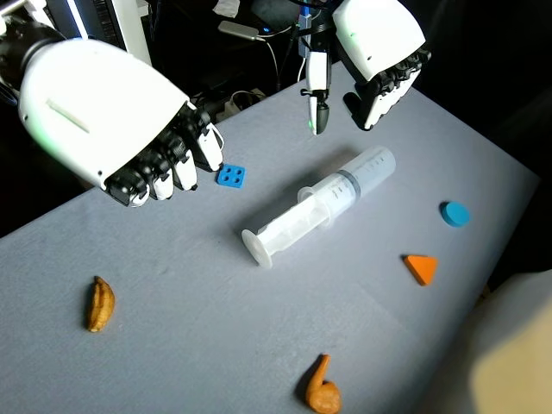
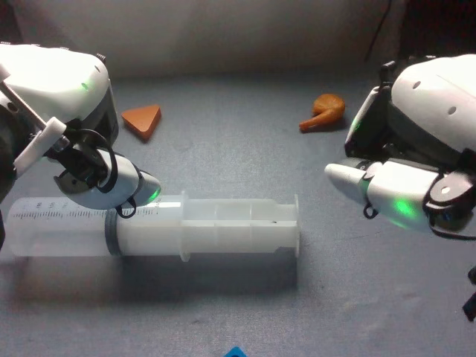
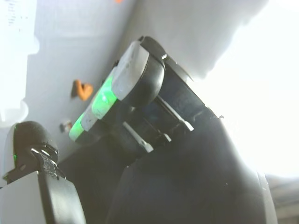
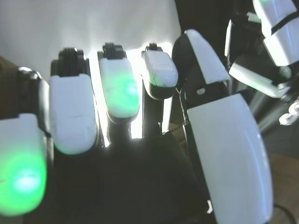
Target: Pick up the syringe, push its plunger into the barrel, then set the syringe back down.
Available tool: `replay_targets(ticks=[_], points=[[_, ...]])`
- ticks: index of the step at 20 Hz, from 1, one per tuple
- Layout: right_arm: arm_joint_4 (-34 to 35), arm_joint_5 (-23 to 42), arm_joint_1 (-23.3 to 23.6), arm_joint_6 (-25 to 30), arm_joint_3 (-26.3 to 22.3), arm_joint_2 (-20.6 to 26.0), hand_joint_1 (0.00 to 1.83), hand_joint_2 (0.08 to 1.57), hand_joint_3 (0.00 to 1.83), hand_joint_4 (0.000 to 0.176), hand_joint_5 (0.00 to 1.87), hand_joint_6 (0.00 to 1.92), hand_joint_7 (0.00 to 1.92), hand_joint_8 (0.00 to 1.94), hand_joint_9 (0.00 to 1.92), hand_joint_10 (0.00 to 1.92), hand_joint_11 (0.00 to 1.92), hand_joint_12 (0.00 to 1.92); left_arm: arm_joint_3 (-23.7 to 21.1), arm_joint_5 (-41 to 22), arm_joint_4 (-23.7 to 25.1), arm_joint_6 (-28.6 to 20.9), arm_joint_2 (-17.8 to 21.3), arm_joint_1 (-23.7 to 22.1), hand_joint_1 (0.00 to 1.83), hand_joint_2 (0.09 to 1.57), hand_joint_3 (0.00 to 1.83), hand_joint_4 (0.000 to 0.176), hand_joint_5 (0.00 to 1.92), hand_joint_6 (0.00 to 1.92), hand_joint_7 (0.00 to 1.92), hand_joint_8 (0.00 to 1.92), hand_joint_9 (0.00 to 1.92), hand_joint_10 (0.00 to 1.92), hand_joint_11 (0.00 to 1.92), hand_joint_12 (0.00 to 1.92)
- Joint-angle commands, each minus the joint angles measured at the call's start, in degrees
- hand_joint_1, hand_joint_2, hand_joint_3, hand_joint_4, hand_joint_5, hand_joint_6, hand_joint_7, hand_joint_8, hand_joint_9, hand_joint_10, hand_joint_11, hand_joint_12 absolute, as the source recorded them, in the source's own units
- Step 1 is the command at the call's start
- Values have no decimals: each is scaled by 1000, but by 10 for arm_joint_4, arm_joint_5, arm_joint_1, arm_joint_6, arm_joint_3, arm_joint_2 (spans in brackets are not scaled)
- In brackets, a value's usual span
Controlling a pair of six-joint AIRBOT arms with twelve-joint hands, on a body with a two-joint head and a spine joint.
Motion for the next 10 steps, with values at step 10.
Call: replay_targets(ticks=[10], points=[[-65, 0, -14, 41, 2, 2, 0, 1031, 10, 41, 33, 2, 61, 1, 3, 1, 0, 276, -3, 24, 52, 2, -1, 1, 66, 1050, 8, 20, 157, 5, 80, 3, 91, 4, 0, 416]])
